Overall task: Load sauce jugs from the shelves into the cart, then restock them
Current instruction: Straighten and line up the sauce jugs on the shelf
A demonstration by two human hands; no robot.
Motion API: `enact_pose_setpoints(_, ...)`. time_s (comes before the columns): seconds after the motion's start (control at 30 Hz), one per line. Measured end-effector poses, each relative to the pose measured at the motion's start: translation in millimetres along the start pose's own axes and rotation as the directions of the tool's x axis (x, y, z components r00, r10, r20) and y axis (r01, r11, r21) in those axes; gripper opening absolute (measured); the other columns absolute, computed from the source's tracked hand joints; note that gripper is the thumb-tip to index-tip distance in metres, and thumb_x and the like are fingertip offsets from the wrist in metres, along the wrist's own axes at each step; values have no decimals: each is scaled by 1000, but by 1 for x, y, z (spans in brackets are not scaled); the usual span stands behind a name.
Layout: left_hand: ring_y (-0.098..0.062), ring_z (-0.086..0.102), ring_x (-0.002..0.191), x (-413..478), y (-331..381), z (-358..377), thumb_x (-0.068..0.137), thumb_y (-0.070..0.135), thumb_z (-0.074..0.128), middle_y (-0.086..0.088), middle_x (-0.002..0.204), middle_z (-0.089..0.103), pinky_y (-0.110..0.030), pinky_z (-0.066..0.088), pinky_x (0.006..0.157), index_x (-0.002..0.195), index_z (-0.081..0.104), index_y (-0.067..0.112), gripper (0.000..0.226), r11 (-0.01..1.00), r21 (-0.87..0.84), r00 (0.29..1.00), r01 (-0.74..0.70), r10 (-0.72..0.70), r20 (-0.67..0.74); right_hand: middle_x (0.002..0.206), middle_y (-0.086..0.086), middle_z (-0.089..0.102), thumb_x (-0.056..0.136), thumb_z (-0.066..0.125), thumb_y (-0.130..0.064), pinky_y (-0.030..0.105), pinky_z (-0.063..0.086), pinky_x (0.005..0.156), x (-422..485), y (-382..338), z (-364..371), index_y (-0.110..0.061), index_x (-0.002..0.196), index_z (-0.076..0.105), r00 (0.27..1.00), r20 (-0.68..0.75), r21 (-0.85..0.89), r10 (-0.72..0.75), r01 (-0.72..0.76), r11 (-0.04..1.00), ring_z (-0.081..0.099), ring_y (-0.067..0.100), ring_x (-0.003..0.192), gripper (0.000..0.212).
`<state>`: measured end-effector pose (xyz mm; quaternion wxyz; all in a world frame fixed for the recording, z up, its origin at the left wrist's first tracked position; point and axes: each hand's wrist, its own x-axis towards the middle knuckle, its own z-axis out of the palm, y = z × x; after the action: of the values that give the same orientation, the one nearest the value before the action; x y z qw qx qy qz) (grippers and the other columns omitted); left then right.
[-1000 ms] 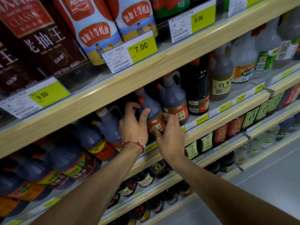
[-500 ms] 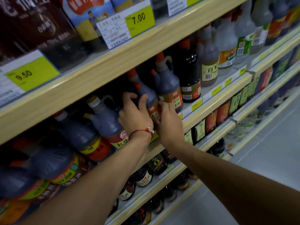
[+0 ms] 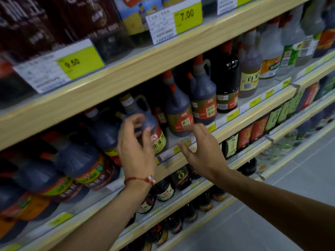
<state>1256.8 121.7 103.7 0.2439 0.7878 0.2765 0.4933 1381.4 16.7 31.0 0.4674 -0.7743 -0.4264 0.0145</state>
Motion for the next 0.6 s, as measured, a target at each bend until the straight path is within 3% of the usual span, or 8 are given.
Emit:
enact_pose_setpoints(0.1, -13, 56, 109, -3, -17, -16, 90, 4, 69, 3, 123, 45, -34, 53, 94, 125, 53, 11, 39, 996, 61, 996, 71, -67, -59, 125, -1, 56, 97, 69, -38, 31, 47, 96, 1, -13, 9, -15, 134, 55, 1000, -10, 35, -6, 6, 999, 53, 16, 116, 46)
enact_pose_setpoints(0.2, -11, 56, 115, -5, -26, -21, 91, 13, 71, 4, 128, 46, -42, 51, 100, 135, 49, 10, 50, 980, 78, 983, 182, -179, -41, 130, -1, 58, 93, 74, -40, 32, 48, 100, 6, -25, 20, -14, 138, 54, 1000, -1, 70, -2, 2, 998, 55, 15, 120, 55)
enact_pose_setpoints(0.4, -8, 65, 112, -4, -26, -18, 92, 21, 72, -3, 130, 65, -25, 52, 100, 143, 53, 12, 55, 965, 42, 965, 260, -261, 16, 137, 1, 56, 85, 81, -41, 39, 47, 106, 17, -39, 39, -15, 146, 48, 997, 71, 102, 8, -15, 995, 53, 18, 126, 74)
enact_pose_setpoints(0.53, 5, 64, 103, -1, -29, -19, 87, 22, 77, 18, 113, 64, -8, 50, 87, 142, 54, 15, 60, 929, -86, 933, 360, -356, 56, 131, -2, 57, 82, 85, -41, 38, 50, 102, 21, -43, 46, -17, 141, 51, 999, 30, 150, 44, -48, 988, 55, 15, 120, 73)
enact_pose_setpoints(0.6, 4, 64, 106, 2, -30, -18, 84, 22, 80, 30, 105, 57, -6, 49, 83, 141, 55, 15, 62, 909, -149, 921, 389, -381, 79, 127, -5, 57, 80, 87, -40, 31, 50, 101, 21, -43, 47, -17, 138, 53, 998, 4, 181, 64, -64, 981, 56, 11, 117, 71)
